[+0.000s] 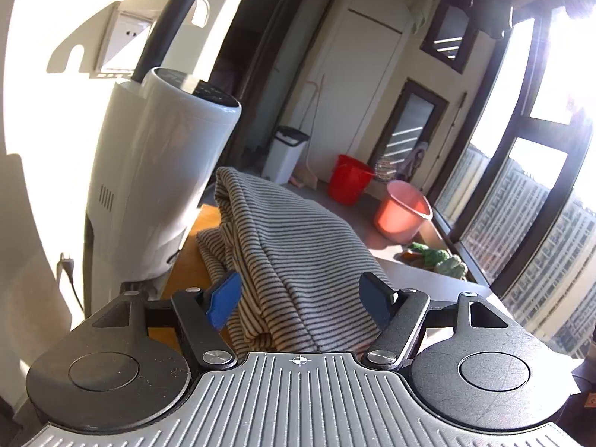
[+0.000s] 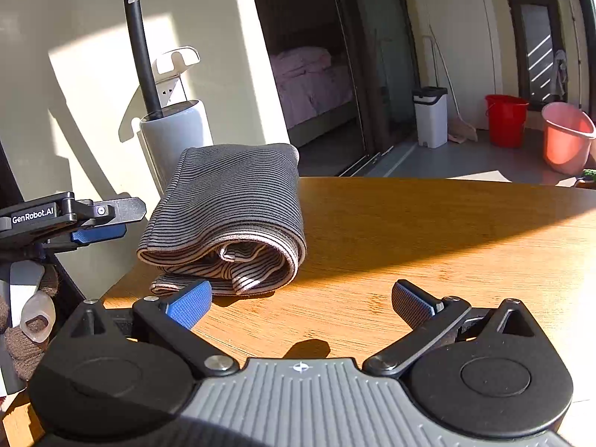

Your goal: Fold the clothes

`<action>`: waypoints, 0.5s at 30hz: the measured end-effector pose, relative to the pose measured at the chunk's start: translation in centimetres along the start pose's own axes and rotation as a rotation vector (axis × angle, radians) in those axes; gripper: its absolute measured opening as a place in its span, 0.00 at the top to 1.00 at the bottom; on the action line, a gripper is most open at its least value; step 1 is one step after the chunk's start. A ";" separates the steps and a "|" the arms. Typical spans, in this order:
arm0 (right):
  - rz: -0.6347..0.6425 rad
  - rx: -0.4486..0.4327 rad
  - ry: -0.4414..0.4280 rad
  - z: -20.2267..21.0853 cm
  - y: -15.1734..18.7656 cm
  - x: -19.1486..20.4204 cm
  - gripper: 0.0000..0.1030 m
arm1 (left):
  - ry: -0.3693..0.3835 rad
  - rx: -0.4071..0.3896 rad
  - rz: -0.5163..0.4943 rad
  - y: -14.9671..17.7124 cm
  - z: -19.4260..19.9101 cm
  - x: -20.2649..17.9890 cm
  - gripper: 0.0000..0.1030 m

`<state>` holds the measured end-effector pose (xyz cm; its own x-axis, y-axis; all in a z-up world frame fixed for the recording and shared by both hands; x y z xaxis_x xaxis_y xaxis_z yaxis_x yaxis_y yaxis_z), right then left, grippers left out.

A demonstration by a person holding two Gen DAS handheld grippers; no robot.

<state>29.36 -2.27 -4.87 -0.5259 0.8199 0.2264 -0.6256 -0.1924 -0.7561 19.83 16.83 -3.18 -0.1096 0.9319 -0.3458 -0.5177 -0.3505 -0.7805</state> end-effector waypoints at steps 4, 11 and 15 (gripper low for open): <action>0.004 0.030 0.064 2.2 2.8 -0.2 0.00 | -0.103 0.040 -0.024 4.5 3.3 -1.7 0.03; 0.025 0.043 0.219 4.6 6.2 -0.9 0.00 | -0.186 0.160 -0.025 10.5 5.0 -3.8 0.00; -0.015 0.093 0.214 4.2 6.5 -1.8 0.00 | -0.283 0.175 -0.070 11.6 4.8 -4.9 0.00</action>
Point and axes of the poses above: each gripper's, at about its wrist camera, not at the fingertips, and z roughly against the way its jaws point, x to its left, y to its underside, the point moved 5 cm from there along -z, roughly the way its jaws point, and after that the axes turned 6 degrees about x, right-handed, at the moved point
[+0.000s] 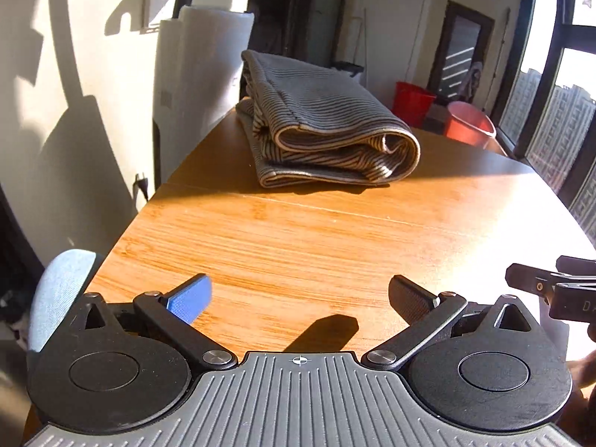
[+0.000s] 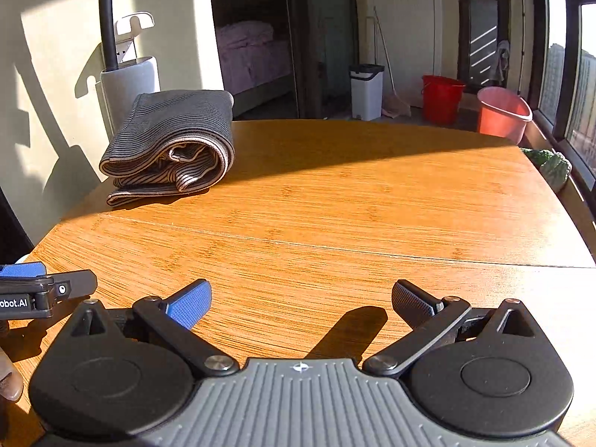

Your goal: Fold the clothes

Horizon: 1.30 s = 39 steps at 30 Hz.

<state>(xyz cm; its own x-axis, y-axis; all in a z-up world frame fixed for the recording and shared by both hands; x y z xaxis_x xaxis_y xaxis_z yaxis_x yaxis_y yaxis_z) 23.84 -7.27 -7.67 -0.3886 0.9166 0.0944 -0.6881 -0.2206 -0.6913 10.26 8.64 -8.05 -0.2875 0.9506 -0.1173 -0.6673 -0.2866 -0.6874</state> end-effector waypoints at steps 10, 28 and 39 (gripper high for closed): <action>0.063 0.026 0.060 -1.0 0.2 0.5 0.00 | -0.085 0.010 -0.039 0.3 -0.1 -0.8 0.00; 0.065 0.024 0.057 -0.8 0.2 0.4 0.00 | -0.105 0.018 -0.063 0.0 -0.6 -0.9 0.00; 0.065 0.023 0.057 -0.8 0.2 0.5 0.00 | -0.104 0.018 -0.063 0.0 -0.6 -0.9 0.00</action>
Point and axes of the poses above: each gripper's, at about its wrist camera, not at the fingertips, and z roughly against the way its jaws point, x to its left, y to its underside, the point moved 5 cm from there along -z, roughly the way its jaws point, and after that the axes turned 6 degrees about x, right-handed, at the moved point
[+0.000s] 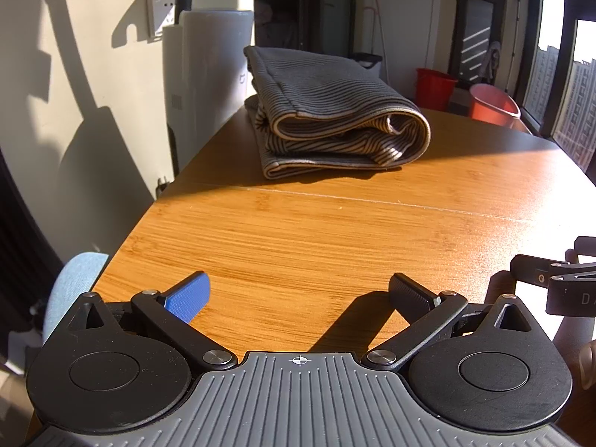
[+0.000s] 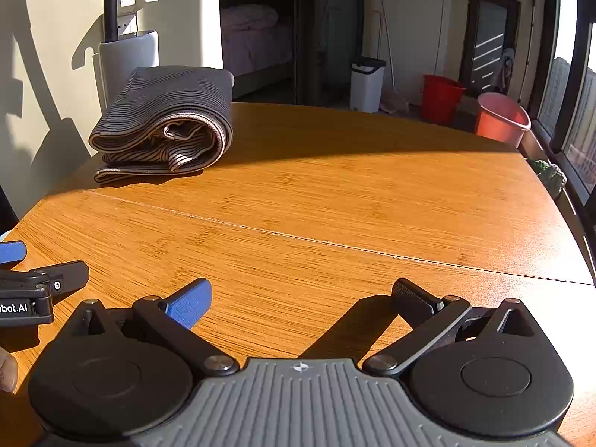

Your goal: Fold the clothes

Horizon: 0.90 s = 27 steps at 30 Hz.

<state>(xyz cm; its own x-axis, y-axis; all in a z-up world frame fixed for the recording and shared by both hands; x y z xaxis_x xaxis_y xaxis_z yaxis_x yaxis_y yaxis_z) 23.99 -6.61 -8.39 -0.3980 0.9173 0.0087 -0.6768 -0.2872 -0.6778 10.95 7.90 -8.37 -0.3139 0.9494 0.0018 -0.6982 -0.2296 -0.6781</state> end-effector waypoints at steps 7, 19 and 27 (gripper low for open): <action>-0.001 0.000 0.000 -0.1 0.0 0.1 0.00 | 0.000 0.000 0.000 0.0 0.0 0.0 0.00; -0.001 -0.001 0.002 -0.1 -0.1 0.4 0.00 | -0.003 -0.001 0.005 -0.1 -0.1 -0.1 0.00; -0.001 0.000 0.002 -0.1 -0.1 0.4 0.00 | -0.038 0.000 0.041 -0.2 -0.2 0.0 0.00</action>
Point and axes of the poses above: each gripper's, at about its wrist camera, not at the fingertips, and z roughly against the way its jaws point, x to its left, y to its underside, the point moved 5 cm from there along -z, roughly the way its jaws point, and after that the axes turned 6 degrees about x, right-handed, at the moved point
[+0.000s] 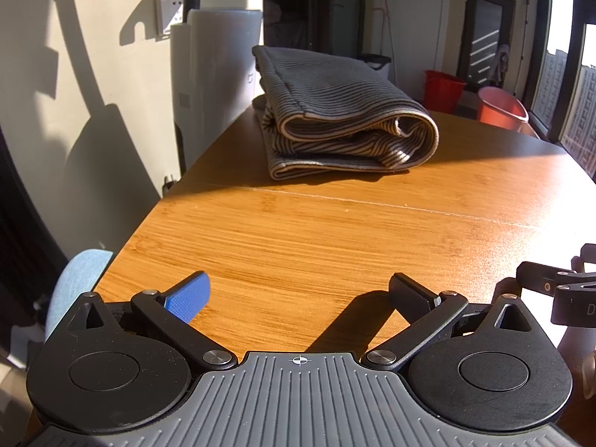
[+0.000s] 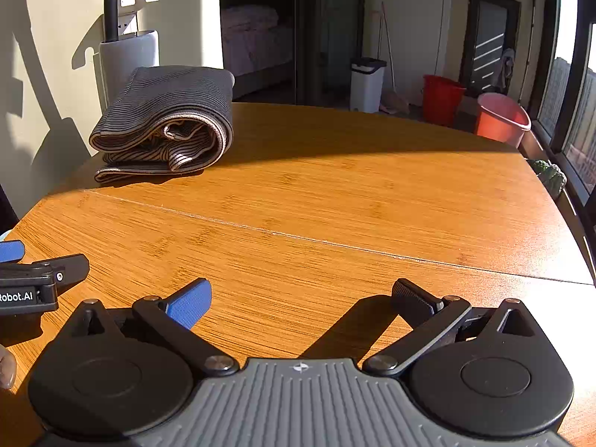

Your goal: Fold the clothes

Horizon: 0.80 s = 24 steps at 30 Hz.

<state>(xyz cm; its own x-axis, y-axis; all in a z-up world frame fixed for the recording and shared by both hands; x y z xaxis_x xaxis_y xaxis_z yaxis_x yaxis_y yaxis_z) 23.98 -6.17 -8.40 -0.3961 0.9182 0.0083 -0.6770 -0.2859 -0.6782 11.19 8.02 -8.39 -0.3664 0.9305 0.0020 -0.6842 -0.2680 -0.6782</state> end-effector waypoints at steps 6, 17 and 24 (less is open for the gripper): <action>0.001 0.000 0.000 0.1 0.0 -0.1 0.00 | -0.010 0.000 0.008 0.0 0.0 0.0 0.00; 0.000 0.000 0.000 0.0 0.0 0.0 0.00 | -0.010 -0.002 0.009 0.0 0.1 0.0 0.00; 0.000 0.000 0.000 0.0 0.0 0.0 0.00 | -0.006 -0.014 0.019 0.1 0.2 0.2 0.00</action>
<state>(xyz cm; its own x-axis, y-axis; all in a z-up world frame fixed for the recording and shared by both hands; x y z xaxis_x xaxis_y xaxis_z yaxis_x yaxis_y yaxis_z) 23.96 -6.19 -8.39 -0.3959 0.9183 0.0080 -0.6770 -0.2860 -0.6782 10.96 8.10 -8.28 -0.3832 0.9237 -0.0063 -0.6685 -0.2820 -0.6882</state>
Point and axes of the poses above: each gripper's, at about its wrist camera, not at the fingertips, and z roughly against the way its jaws point, x to its left, y to its underside, the point moved 5 cm from there along -z, roughly the way its jaws point, and after that the axes turned 6 degrees about x, right-handed, at the moved point
